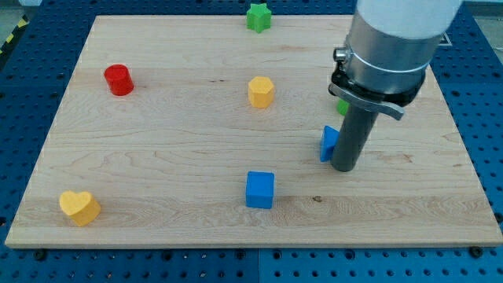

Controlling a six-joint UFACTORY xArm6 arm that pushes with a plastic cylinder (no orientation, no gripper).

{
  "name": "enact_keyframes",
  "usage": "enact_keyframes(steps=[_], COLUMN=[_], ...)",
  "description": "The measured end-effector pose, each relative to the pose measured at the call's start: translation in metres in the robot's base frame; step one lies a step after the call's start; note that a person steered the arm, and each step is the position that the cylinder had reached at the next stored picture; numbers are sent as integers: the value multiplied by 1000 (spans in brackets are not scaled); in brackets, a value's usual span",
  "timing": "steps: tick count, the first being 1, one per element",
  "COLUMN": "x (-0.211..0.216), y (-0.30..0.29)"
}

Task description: Push the blue cube towards center

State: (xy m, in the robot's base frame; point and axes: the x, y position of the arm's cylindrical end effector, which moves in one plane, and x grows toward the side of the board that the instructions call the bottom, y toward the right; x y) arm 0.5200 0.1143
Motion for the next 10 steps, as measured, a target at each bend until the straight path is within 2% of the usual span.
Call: enact_keyframes(steps=[2,3,4,10], x=[93,98,97,5], y=[-12,-68,-109,-114])
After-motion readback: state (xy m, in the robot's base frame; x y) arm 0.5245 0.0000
